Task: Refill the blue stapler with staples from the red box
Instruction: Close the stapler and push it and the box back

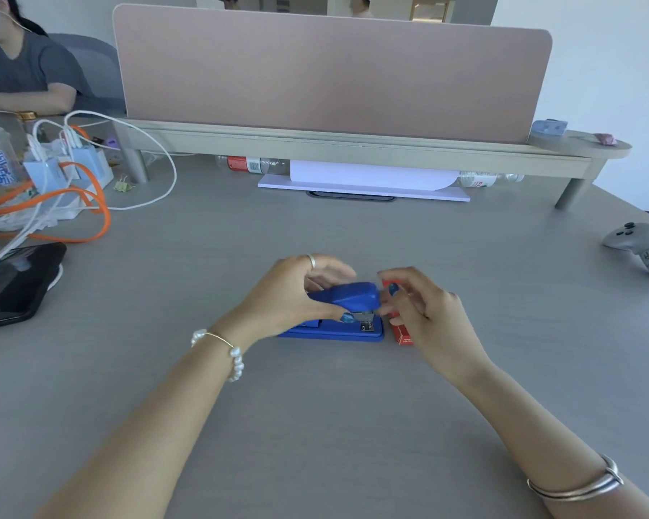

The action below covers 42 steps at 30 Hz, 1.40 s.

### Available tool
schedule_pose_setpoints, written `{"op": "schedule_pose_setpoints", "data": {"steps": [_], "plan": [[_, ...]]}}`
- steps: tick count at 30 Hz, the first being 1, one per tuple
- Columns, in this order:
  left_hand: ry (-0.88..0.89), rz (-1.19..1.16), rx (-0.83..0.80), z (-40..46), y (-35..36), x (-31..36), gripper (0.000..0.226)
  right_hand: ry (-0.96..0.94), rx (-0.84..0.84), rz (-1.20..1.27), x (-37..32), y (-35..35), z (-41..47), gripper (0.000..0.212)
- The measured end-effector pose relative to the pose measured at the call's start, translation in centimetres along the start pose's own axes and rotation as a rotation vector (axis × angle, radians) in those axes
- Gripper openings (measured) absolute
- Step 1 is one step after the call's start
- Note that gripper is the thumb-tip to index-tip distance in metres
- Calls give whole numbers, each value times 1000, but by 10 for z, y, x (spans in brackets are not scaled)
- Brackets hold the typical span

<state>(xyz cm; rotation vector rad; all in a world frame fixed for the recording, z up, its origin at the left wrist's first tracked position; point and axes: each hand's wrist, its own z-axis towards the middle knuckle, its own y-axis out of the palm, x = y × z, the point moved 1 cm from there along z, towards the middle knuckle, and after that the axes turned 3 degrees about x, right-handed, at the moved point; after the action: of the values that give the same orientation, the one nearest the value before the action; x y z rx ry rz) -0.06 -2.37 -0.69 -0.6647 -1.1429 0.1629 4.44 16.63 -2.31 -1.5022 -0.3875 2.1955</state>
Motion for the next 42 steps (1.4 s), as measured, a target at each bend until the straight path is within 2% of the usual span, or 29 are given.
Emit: {"op": "schedule_pose_setpoints", "data": {"steps": [2, 5, 9, 18, 26, 30, 32, 37, 42], "plan": [[13, 15, -3, -1, 4, -3, 36, -97, 64, -24, -3, -2, -1, 45], [11, -6, 11, -1, 6, -5, 31, -275, 83, -129, -5, -2, -2, 45], [-15, -39, 40, -1, 7, -7, 28, -341, 44, -168, -2, 2, -1, 41], [-9, 107, 17, -2, 15, -12, 29, -274, 30, -157, 9, 4, 1, 33], [-26, -19, 13, -4, 9, -8, 25, -202, -32, -118, 4, -22, 3, 32], [-17, 6, -16, -3, 6, -11, 30, -95, -234, -333, 23, -43, 10, 62], [-36, -7, -25, -2, 5, -12, 28, -41, -318, -367, 34, -45, 10, 69], [-49, -45, -75, -3, 6, -14, 27, -19, -323, -293, 40, -43, 12, 56], [-26, 30, -13, -3, 12, -17, 29, -24, -309, -245, 38, -39, 13, 52]]}}
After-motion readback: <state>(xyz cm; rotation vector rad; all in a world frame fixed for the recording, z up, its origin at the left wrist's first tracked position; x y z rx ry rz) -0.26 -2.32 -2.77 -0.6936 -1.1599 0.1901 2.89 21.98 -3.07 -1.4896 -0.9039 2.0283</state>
